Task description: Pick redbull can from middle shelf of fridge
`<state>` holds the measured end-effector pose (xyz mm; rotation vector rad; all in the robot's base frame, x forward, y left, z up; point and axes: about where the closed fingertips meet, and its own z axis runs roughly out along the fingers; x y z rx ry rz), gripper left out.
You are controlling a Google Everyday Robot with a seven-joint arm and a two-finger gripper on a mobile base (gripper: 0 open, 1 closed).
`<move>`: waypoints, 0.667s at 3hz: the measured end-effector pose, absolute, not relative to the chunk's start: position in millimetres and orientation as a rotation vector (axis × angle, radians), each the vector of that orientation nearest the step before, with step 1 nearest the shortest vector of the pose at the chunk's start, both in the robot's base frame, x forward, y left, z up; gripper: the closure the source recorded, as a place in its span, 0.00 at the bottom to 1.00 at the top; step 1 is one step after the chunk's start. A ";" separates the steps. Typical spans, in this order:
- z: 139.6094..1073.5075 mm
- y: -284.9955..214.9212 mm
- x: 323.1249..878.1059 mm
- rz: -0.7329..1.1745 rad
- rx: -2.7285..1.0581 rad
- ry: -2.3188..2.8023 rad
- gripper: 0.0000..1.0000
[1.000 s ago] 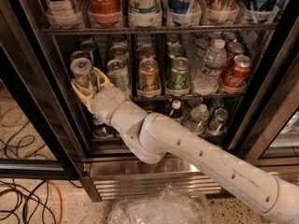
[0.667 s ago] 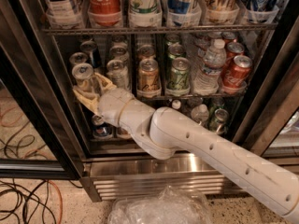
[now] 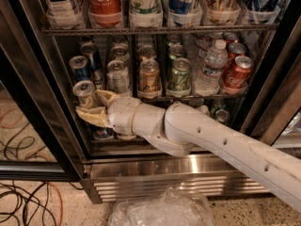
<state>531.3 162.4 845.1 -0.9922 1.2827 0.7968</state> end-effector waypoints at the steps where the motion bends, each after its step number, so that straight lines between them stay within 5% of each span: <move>1: 833.7 152.2 518.1 0.822 -1.053 1.341 1.00; 2: 824.7 137.2 508.1 0.812 -1.087 1.406 1.00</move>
Offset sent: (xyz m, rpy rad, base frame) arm -0.0343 -0.0488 -0.0319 -0.1891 0.1429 0.0286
